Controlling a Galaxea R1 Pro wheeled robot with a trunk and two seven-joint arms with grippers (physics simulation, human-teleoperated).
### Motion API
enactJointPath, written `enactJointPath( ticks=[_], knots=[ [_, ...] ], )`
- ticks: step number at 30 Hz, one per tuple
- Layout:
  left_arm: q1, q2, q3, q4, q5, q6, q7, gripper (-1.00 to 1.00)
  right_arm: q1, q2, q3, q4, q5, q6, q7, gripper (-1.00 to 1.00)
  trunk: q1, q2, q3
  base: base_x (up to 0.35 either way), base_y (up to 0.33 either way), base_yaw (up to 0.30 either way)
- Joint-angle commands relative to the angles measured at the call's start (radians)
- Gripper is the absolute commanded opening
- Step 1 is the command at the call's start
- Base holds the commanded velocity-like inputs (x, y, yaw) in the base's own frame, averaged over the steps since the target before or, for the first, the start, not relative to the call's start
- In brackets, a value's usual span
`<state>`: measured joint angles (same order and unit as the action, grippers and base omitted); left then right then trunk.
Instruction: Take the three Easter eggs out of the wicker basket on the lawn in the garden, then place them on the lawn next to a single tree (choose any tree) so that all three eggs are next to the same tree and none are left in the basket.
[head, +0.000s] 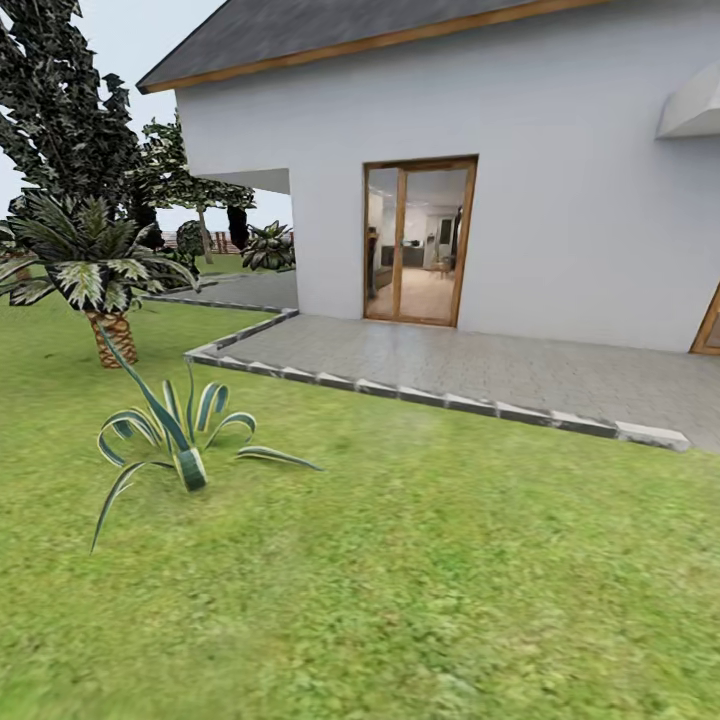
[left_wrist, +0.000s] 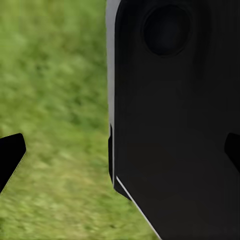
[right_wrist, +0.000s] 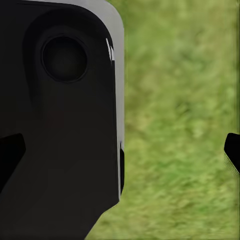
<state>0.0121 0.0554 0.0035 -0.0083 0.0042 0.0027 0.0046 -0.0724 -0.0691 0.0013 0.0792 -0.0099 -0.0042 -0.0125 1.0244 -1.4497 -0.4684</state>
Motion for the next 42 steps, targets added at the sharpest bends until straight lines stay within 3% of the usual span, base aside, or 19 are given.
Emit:
enactJointPath(
  ticks=[1, 16, 30, 42],
  knots=[
    [0.000, 0.000, 0.000, -0.001, 0.000, 0.001, 0.000, 1.00, -0.001, 0.000, 0.000, 0.002, -0.001, 0.000, -0.001, 1.00, 0.001, 0.000, -0.001, 0.334, 0.000, 0.000],
    [0.000, 0.001, 0.001, -0.001, 0.000, 0.000, 0.000, 1.00, -0.001, 0.000, 0.000, 0.002, -0.001, 0.000, -0.001, 1.00, 0.001, 0.000, -0.001, 0.323, 0.000, 0.000],
    [0.000, 0.001, -0.001, -0.001, -0.001, 0.001, 0.000, 1.00, -0.001, 0.000, 0.002, 0.002, 0.005, -0.006, 0.005, 1.00, 0.001, 0.000, -0.001, 0.033, 0.000, 0.000],
    [0.000, 0.002, 0.000, -0.001, -0.001, 0.002, 0.000, 1.00, -0.001, 0.008, 0.001, 0.002, 0.004, -0.007, 0.005, 1.00, 0.001, 0.000, -0.001, 0.293, 0.000, 0.000]
  ],
)
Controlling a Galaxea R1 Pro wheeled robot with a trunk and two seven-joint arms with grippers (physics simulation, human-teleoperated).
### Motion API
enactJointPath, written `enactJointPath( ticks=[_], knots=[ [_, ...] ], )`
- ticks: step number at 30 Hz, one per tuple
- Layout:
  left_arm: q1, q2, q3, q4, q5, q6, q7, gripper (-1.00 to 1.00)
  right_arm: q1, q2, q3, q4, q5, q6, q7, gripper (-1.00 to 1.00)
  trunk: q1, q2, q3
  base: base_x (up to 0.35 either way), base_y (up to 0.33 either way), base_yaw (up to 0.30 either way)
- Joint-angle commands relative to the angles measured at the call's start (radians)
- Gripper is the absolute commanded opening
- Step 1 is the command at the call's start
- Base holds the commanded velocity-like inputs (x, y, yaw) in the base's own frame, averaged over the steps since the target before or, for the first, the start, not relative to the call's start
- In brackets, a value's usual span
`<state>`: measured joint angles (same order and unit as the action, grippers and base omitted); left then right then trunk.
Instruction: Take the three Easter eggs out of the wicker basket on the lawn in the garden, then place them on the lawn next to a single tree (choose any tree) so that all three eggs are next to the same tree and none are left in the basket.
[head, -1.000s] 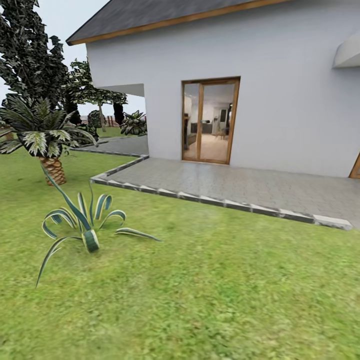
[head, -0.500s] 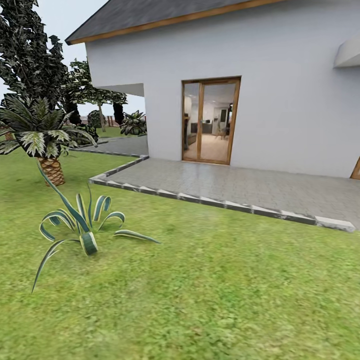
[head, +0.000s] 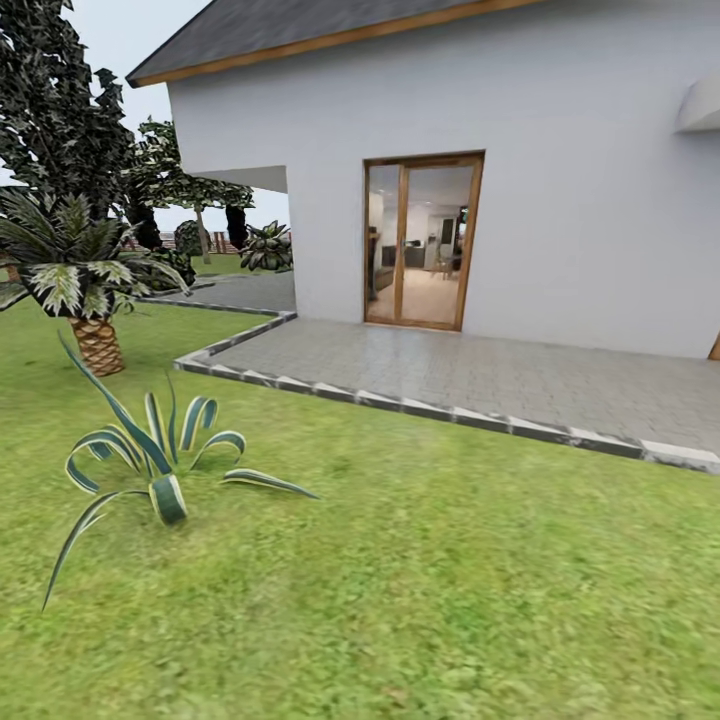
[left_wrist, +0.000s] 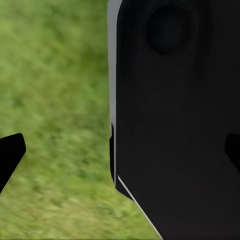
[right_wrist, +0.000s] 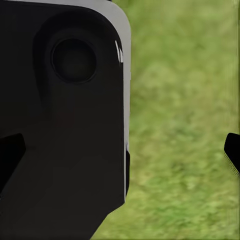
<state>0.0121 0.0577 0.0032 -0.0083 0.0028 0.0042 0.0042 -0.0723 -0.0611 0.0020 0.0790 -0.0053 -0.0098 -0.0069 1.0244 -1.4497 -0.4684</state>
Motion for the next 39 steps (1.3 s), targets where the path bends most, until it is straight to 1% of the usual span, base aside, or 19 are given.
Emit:
enactJointPath(
  ticks=[1, 13, 39],
  knots=[
    [0.000, 0.000, 0.000, -0.001, 0.000, 0.000, 0.000, 1.00, -0.001, 0.000, 0.000, 0.002, -0.001, -0.001, -0.001, 1.00, 0.001, 0.000, -0.001, 0.331, 0.000, 0.000],
    [0.000, 0.005, 0.000, -0.002, -0.001, -0.001, 0.000, 1.00, -0.001, 0.000, 0.000, 0.002, -0.002, -0.001, -0.002, 1.00, 0.001, 0.000, -0.001, 0.305, 0.000, 0.000],
    [0.000, 0.003, 0.000, -0.002, -0.004, -0.001, 0.000, 1.00, -0.001, 0.000, -0.005, 0.002, -0.011, -0.001, -0.002, 1.00, 0.001, 0.000, -0.001, 0.331, 0.000, 0.000]
  ],
)
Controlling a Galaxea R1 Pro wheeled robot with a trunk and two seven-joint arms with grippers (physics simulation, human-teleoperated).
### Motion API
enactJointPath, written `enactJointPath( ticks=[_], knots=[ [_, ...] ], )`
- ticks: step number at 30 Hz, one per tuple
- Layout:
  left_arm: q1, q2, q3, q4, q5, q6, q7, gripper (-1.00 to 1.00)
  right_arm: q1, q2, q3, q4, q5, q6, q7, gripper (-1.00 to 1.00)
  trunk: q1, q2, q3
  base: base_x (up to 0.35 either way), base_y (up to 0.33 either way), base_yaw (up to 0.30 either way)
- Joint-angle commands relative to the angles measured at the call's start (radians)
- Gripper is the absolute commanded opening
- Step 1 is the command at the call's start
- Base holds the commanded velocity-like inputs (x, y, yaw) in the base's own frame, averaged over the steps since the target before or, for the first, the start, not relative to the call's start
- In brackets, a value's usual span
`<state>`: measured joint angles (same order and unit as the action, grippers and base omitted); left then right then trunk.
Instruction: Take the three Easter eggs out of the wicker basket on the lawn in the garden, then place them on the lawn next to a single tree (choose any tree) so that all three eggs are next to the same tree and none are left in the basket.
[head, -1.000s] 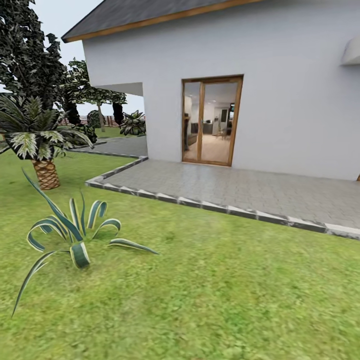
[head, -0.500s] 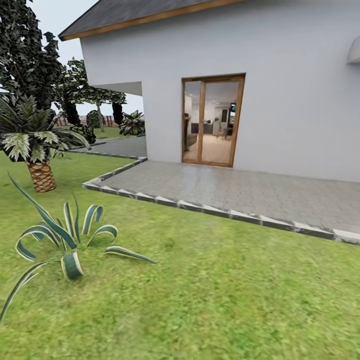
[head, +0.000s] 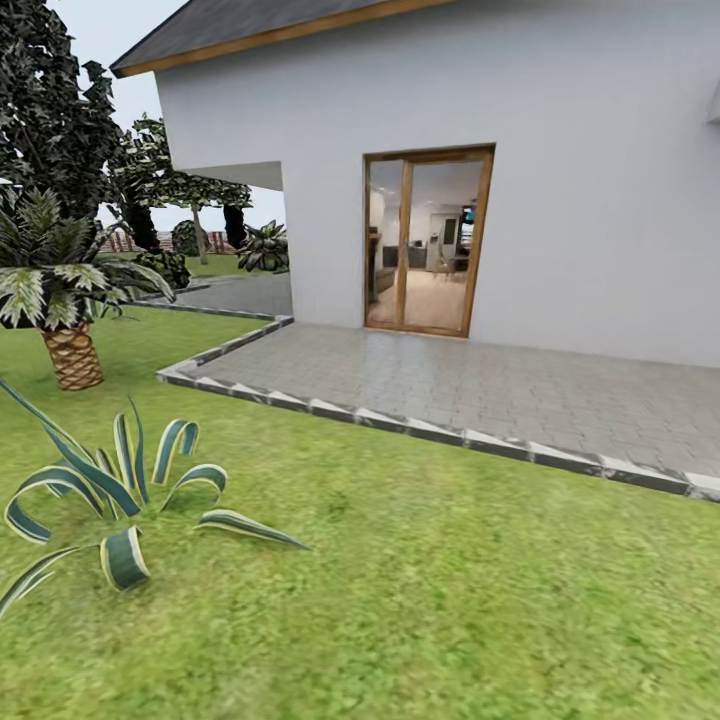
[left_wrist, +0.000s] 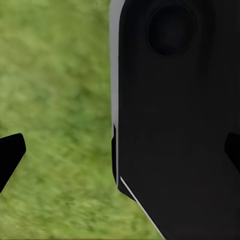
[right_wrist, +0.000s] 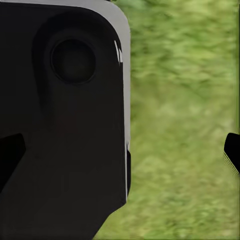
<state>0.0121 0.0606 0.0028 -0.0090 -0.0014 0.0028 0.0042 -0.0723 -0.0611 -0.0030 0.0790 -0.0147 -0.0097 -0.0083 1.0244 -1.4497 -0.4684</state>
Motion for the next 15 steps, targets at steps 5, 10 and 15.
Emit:
enactJointPath(
  ticks=[5, 10, 15],
  knots=[
    [0.000, 0.000, 0.000, -0.001, 0.000, 0.000, 0.000, 1.00, -0.001, 0.000, 0.000, 0.002, -0.002, -0.001, -0.001, 1.00, 0.001, 0.000, -0.001, 0.313, 0.000, 0.001],
    [0.000, 0.000, 0.000, -0.002, 0.001, 0.000, 0.000, 1.00, -0.001, 0.001, 0.001, 0.002, -0.001, -0.001, -0.002, 1.00, 0.001, 0.000, -0.001, 0.194, 0.000, 0.129],
    [0.000, 0.000, 0.000, -0.002, 0.003, 0.000, 0.001, 1.00, -0.001, 0.002, 0.001, 0.002, 0.000, -0.001, -0.001, 1.00, 0.001, 0.000, -0.001, 0.038, 0.000, 0.239]
  ],
)
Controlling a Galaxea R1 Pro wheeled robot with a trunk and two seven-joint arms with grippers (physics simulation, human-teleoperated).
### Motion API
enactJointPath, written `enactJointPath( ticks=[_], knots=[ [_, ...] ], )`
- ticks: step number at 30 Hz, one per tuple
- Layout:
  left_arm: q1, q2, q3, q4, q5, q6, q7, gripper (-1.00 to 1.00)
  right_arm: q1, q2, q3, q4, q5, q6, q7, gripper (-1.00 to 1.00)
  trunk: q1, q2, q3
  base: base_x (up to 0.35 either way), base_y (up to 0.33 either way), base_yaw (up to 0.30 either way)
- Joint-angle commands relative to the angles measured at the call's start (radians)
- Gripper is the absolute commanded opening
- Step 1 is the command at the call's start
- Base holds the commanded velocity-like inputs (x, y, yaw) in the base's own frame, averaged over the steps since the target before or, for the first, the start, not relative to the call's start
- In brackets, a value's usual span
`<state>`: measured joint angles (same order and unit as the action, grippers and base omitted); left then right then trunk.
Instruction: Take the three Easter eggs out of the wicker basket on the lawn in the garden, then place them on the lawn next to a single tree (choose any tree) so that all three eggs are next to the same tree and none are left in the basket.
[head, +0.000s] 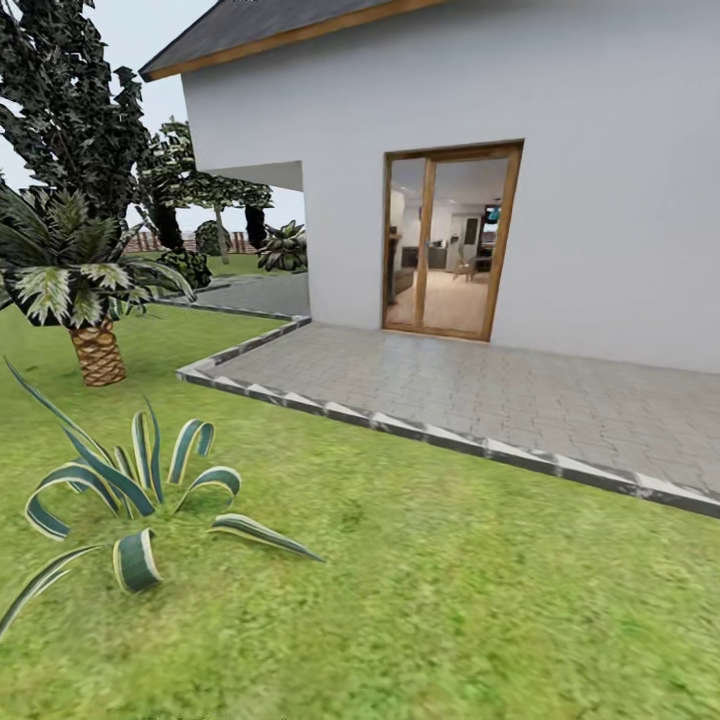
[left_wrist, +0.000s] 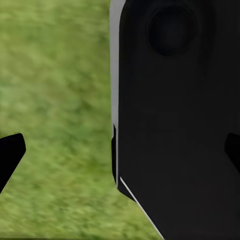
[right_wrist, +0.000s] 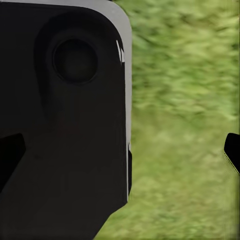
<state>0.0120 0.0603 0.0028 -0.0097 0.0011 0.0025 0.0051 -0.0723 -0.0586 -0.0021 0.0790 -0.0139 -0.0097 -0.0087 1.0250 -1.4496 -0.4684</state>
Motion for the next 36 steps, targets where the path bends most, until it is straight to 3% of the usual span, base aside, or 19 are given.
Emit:
enactJointPath(
  ticks=[1, 20, 36],
  knots=[
    [0.000, 0.000, 0.000, -0.001, -0.001, 0.000, 0.001, 1.00, -0.001, 0.000, 0.000, 0.002, -0.001, -0.001, -0.001, 1.00, 0.000, 0.000, -0.001, 0.011, 0.000, 0.248],
    [0.000, 0.000, 0.000, -0.001, 0.000, -0.001, 0.000, 1.00, -0.001, -0.001, 0.000, 0.002, 0.000, -0.001, -0.001, 1.00, 0.000, 0.000, -0.001, 0.001, 0.002, 0.227],
    [0.000, 0.003, 0.000, -0.001, 0.000, -0.002, -0.002, 1.00, -0.001, 0.000, 0.006, 0.002, 0.011, 0.001, 0.000, 1.00, 0.000, 0.000, -0.001, 0.065, 0.282, 0.007]
  ],
)
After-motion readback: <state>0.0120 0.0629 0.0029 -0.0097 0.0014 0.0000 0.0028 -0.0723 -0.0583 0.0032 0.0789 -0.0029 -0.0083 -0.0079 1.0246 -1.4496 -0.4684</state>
